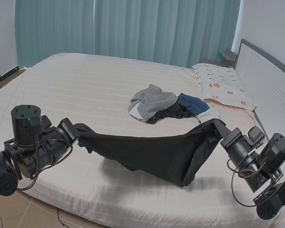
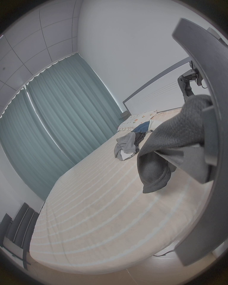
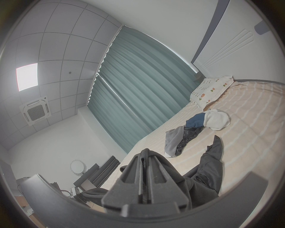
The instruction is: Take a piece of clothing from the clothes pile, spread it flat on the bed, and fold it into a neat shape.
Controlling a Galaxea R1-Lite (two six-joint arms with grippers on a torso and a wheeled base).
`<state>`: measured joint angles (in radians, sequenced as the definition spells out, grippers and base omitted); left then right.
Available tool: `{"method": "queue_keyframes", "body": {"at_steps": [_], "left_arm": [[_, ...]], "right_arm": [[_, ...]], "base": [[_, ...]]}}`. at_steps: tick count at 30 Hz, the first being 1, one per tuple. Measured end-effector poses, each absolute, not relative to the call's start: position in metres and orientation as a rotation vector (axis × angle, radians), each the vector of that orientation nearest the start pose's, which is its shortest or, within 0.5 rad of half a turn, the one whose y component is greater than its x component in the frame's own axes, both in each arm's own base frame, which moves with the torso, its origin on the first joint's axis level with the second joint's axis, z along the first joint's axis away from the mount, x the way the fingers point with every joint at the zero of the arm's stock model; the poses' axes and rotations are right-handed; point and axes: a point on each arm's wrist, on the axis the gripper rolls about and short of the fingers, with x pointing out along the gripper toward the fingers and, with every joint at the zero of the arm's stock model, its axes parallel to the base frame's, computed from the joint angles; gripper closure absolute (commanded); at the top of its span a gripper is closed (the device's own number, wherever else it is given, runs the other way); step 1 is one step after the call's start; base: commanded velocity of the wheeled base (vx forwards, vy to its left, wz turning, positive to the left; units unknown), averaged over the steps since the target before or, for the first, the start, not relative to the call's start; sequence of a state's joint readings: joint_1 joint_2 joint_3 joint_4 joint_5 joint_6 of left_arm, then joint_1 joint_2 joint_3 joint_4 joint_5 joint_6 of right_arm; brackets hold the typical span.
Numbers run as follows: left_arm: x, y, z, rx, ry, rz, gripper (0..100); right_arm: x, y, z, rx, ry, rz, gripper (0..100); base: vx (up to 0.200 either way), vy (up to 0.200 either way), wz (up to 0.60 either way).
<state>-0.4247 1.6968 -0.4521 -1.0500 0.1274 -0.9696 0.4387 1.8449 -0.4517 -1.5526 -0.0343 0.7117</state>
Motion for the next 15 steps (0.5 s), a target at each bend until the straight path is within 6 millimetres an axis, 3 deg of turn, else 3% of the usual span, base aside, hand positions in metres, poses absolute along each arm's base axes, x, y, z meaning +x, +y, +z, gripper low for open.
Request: {"method": "queue_keyframes", "body": {"at_steps": [15], "left_arm": [[0.2372, -0.1083, 0.1365, -0.901, 0.333, -0.198, 100]], "right_arm": [[0.2651, 0.1204, 0.1466, 0.745, -0.015, 0.429, 100]], "base": [[0.000, 0.200, 0.00]]}}
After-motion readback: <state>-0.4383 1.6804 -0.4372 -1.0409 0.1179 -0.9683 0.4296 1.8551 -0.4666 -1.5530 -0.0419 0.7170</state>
